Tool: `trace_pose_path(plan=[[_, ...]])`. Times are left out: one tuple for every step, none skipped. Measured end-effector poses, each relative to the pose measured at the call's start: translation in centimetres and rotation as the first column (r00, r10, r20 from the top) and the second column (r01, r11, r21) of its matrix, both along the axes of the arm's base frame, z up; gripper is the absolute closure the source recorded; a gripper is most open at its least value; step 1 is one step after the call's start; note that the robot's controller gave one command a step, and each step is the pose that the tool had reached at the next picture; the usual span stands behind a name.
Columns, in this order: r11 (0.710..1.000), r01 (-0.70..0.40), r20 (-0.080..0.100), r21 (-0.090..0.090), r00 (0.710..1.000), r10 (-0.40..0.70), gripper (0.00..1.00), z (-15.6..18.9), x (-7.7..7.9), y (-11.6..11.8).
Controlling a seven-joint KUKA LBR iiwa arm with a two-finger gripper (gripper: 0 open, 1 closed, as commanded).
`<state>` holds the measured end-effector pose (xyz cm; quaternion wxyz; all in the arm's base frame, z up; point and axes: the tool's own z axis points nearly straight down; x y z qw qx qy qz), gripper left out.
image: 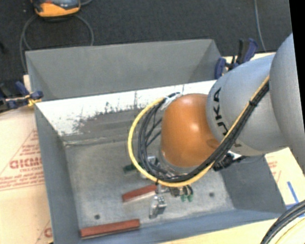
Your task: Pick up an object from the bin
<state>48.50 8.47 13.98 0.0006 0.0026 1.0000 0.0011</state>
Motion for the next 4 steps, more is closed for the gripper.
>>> trace_pose_path(plan=[[1.0, 0.0, 0.0, 0.0, 1.0, 0.0, 0.0, 0.0, 0.0, 0.0], [0.989, 0.146, 0.0, 0.003, 0.989, -0.146, 1.0, -6.0, 4.6, -0.4], [0.989, 0.147, 0.0, 0.003, 0.989, -0.147, 1.0, -6.0, 4.6, -0.4], [0.99, 0.143, 0.004, 0.0, 0.99, -0.143, 1.0, 7.3, 4.7, 1.2]])
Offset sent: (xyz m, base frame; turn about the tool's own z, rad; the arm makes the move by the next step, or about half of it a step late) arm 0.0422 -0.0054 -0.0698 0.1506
